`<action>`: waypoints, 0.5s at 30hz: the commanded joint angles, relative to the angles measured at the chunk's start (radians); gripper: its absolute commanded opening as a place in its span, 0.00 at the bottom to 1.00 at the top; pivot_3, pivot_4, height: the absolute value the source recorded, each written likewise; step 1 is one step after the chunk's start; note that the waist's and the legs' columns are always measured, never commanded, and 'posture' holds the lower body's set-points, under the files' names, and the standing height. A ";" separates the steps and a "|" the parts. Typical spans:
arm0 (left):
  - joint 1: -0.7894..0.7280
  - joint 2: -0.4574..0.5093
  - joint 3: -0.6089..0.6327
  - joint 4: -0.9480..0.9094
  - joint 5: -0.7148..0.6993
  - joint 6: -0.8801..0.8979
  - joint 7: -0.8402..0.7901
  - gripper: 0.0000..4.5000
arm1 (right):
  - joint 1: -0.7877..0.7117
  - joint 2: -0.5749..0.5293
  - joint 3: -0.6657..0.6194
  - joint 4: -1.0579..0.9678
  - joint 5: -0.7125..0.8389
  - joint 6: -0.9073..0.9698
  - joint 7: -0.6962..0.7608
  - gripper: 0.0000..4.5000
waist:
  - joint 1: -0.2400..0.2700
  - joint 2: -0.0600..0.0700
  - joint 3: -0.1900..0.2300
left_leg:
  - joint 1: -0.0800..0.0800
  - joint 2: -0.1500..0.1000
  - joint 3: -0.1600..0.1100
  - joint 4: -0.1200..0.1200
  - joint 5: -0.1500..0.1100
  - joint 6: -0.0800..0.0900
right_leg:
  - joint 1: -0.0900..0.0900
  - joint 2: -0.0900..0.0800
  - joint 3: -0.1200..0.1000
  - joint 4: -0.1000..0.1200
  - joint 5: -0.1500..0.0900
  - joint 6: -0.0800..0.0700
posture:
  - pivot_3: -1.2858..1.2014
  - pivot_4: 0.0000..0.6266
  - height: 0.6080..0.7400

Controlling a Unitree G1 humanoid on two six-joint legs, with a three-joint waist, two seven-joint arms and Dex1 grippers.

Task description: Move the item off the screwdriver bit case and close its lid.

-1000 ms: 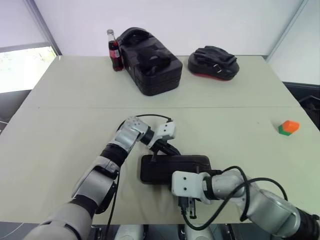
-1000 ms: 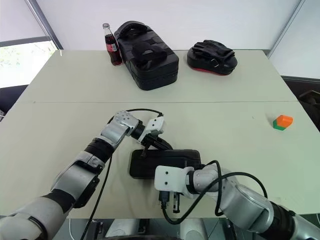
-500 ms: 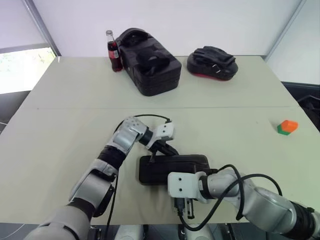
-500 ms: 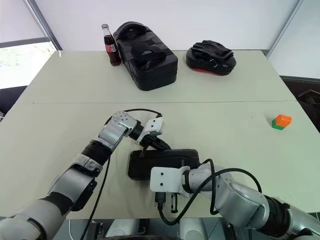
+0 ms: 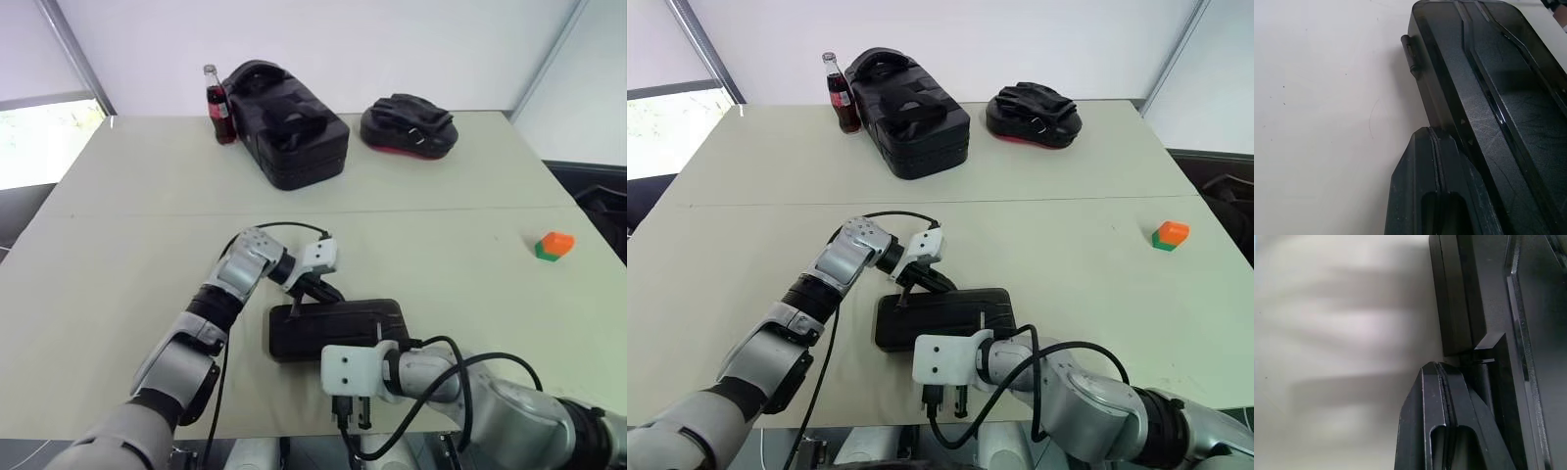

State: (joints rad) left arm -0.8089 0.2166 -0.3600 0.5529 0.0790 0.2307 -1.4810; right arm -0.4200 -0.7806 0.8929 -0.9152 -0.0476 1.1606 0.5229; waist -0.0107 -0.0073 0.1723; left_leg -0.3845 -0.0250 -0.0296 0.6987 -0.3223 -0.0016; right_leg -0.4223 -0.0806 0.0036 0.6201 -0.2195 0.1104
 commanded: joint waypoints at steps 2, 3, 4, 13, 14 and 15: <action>0.066 -0.070 -0.111 -0.013 -0.044 -0.015 -0.108 0.00 | -0.071 -0.006 -0.134 0.114 -0.188 0.114 -0.205 0.00 | -0.001 0.000 -0.004 | 0.001 0.000 0.000 0.000 0.000 0.000 | 0.001 0.000 0.000 0.000 0.000 0.000 | 0.52 0.24 1.00; 0.060 -0.071 -0.107 -0.002 -0.042 -0.023 -0.105 0.00 | -0.065 -0.008 -0.139 0.102 -0.167 0.118 -0.189 0.00 | -0.001 0.000 -0.004 | 0.001 0.000 0.000 0.000 0.000 0.000 | 0.001 0.000 0.000 0.000 0.000 0.000 | 0.52 0.24 1.00; 0.051 -0.073 -0.102 0.016 -0.038 -0.038 -0.098 0.00 | -0.045 -0.006 -0.153 0.078 -0.125 0.131 -0.155 0.00 | -0.001 0.000 -0.004 | 0.002 0.000 0.000 0.000 0.000 0.000 | 0.002 0.000 0.000 0.000 0.000 0.000 | 0.52 0.24 1.00; -0.055 -0.077 0.025 0.295 0.002 -0.296 0.148 0.00 | 0.065 0.120 -0.562 -0.112 0.245 0.327 0.146 0.00 | 0.026 -0.001 -0.004 | 0.000 -0.001 0.000 0.001 0.000 0.000 | 0.003 -0.002 0.000 -0.005 0.000 0.000 | 0.52 0.24 1.00; -0.062 -0.072 0.056 0.302 -0.019 -0.295 0.167 0.00 | 0.060 0.126 -0.631 -0.124 0.305 0.354 0.200 0.00 | 0.025 -0.001 -0.004 | 0.000 0.000 -0.001 0.001 0.000 0.000 | 0.004 -0.002 0.000 -0.005 0.000 0.000 | 0.52 0.24 1.00; -0.068 -0.069 0.077 0.310 -0.033 -0.295 0.179 0.00 | 0.055 0.128 -0.681 -0.130 0.351 0.375 0.234 0.00 | 0.024 0.000 -0.004 | 0.001 0.000 -0.001 0.001 0.000 0.000 | 0.005 -0.002 0.000 -0.005 0.000 0.000 | 0.52 0.24 1.00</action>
State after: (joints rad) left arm -0.8862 0.1497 -0.2967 0.8298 0.0555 -0.0435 -1.3414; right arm -0.3374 -0.6610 0.3323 -0.9995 0.2440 1.5076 0.7092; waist 0.0136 -0.0078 0.1683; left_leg -0.3832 -0.0249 -0.0303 0.6992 -0.3225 -0.0013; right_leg -0.4173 -0.0825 0.0036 0.6152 -0.2196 0.1101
